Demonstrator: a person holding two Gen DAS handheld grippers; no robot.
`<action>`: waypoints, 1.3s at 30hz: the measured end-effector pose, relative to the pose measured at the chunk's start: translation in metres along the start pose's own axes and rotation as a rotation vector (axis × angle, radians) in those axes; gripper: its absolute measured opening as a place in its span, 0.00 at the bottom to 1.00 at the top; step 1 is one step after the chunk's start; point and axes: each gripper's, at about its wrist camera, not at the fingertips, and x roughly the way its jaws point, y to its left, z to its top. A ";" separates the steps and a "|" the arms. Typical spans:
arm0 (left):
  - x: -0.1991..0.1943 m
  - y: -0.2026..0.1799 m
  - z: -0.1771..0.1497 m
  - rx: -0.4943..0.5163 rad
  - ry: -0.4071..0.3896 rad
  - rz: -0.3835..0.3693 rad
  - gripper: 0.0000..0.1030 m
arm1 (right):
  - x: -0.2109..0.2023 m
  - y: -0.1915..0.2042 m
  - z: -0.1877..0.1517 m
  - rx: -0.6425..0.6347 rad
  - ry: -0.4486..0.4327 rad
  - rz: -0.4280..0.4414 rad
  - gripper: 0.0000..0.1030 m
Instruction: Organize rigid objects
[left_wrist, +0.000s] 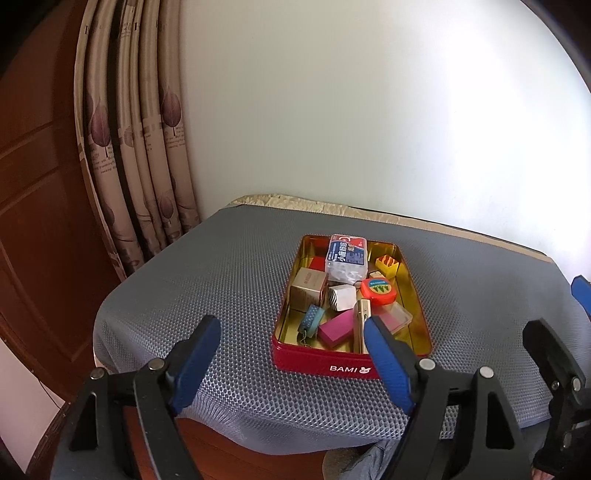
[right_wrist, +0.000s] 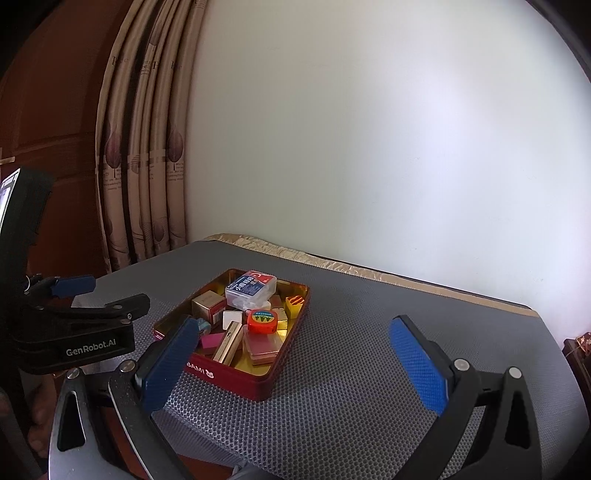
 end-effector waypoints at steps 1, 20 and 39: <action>0.001 0.000 0.000 -0.002 0.005 -0.001 0.80 | 0.000 0.000 0.000 0.001 0.000 0.002 1.00; 0.001 0.001 0.000 0.000 0.008 0.011 0.80 | 0.000 0.005 0.000 0.010 0.001 0.005 1.00; 0.004 -0.002 -0.003 0.033 0.024 0.063 0.81 | 0.002 0.010 -0.003 0.022 0.013 0.013 1.00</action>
